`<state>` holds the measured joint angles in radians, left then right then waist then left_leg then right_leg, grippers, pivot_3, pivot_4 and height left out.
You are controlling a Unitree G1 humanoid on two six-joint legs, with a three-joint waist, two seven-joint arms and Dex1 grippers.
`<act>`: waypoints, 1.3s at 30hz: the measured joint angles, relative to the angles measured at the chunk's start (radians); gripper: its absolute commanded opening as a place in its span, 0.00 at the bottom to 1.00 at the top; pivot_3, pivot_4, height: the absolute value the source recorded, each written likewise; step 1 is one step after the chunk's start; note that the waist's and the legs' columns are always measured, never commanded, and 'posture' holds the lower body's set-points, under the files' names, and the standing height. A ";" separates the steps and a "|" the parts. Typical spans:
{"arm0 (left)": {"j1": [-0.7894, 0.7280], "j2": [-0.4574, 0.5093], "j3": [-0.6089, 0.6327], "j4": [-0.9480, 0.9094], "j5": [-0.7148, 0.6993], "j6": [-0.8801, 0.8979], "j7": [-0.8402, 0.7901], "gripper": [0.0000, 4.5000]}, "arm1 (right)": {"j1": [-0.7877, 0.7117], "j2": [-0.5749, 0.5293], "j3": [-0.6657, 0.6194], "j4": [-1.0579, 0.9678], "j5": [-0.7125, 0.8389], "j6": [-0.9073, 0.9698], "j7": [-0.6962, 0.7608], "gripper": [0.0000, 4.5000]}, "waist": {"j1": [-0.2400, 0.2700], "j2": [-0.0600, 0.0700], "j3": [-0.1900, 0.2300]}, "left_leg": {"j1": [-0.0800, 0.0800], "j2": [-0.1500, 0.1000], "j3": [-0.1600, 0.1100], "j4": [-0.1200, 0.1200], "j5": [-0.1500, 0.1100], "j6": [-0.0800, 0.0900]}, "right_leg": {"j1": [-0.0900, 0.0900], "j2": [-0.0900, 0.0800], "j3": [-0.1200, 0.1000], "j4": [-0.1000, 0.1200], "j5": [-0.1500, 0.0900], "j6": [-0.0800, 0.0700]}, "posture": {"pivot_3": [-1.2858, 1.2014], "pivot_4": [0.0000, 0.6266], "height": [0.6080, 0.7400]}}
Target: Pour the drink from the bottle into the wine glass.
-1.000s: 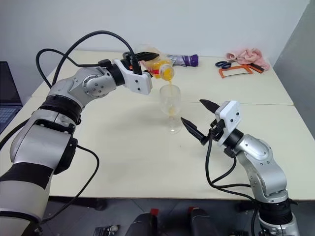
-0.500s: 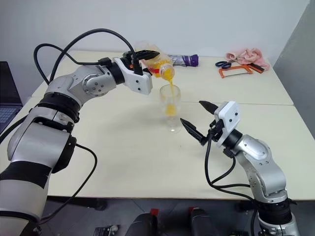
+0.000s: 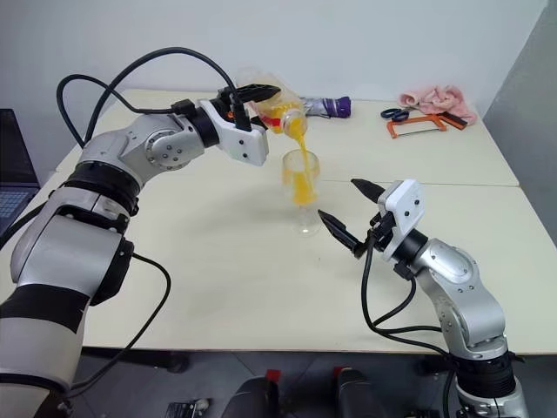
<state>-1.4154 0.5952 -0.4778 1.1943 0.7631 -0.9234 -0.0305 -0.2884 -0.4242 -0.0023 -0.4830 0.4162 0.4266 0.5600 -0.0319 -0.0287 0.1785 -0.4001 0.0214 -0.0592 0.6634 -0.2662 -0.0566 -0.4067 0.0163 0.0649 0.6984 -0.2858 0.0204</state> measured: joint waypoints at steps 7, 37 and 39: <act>-0.006 0.001 -0.015 0.016 0.011 0.007 0.021 0.38 | 0.006 0.001 0.008 -0.017 0.000 0.001 -0.002 1.00 | 0.000 0.000 0.000 | 0.000 0.000 0.000 0.000 0.000 0.000 | 0.000 0.000 0.000 0.000 0.000 0.000 | 0.52 0.24 1.00; -0.049 0.010 -0.074 0.030 0.086 0.027 0.133 0.38 | 0.023 0.004 0.025 -0.025 0.002 0.019 -0.016 1.00 | 0.000 0.000 0.000 | 0.000 0.000 0.000 0.001 0.000 0.000 | 0.000 0.000 0.000 0.000 0.000 0.000 | 0.52 0.24 1.00; -0.049 0.010 -0.076 0.031 0.087 0.027 0.139 0.38 | 0.023 0.004 0.025 -0.025 0.002 0.019 -0.016 1.00 | 0.000 0.000 0.000 | 0.000 0.000 0.000 0.001 0.000 0.000 | 0.000 0.000 0.000 0.000 0.000 0.000 | 0.52 0.24 1.00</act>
<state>-1.4647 0.6053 -0.5540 1.2255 0.8501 -0.8962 0.1084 -0.2653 -0.4201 0.0227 -0.5085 0.4180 0.4460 0.5445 -0.0319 -0.0287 0.1785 -0.4001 0.0211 -0.0591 0.6640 -0.2662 -0.0566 -0.4068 0.0161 0.0650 0.6989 -0.2858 0.0204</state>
